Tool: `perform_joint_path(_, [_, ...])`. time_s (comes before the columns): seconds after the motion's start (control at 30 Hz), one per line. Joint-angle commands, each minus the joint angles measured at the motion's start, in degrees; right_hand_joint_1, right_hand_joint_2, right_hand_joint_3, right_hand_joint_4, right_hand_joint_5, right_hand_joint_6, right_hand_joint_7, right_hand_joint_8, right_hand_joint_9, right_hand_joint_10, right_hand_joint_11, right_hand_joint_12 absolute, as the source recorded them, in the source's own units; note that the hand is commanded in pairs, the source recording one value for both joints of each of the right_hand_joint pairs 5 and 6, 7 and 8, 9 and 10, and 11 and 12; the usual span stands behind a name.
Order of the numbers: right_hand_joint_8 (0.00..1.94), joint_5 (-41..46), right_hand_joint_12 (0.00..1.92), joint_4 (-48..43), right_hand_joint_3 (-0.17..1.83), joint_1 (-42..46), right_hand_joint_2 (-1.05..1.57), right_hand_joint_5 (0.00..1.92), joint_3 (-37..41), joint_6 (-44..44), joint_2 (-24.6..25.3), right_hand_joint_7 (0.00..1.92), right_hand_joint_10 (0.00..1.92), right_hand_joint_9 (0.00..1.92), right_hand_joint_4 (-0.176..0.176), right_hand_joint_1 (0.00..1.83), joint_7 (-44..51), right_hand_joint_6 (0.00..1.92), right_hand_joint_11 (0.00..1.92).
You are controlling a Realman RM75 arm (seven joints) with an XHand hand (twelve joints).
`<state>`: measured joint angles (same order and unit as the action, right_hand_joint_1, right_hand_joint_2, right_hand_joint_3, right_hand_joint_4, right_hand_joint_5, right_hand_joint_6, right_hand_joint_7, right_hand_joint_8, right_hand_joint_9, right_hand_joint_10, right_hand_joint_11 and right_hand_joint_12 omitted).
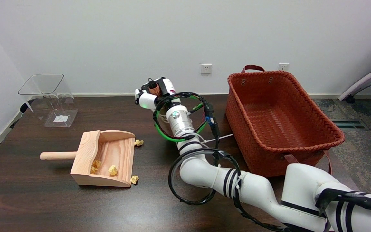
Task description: Sweep the paper balls into the dustpan.
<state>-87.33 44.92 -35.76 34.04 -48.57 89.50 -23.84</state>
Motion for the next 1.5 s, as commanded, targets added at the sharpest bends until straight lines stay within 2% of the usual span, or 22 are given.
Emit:
perform_joint_path(0.03, [1.92, 2.5, 1.92, 7.9, 0.96, 3.6, 0.91, 1.92, -0.2, 2.4, 2.7, 1.92, 1.92, 1.92, 0.0, 1.13, -7.9, 1.92, 1.92])
perform_joint_path(0.27, [1.92, 2.5, 1.92, 10.8, 0.96, 4.5, 0.92, 1.92, -0.2, 2.4, 3.1, 1.92, 1.92, 1.92, 0.0, 1.12, -8.7, 1.92, 1.92])
perform_joint_path(1.37, [1.92, 5.3, 1.92, 11.8, 0.99, 4.4, 0.89, 1.92, -0.3, 4.8, 5.8, 1.92, 1.92, 1.92, 0.0, 1.12, -16.0, 1.92, 1.92])
perform_joint_path(1.5, [1.92, 4.3, 1.92, 11.8, 1.03, 4.1, 0.82, 1.92, -0.3, 5.0, 5.7, 1.92, 1.92, 1.92, 0.0, 1.14, -16.0, 1.92, 1.92])
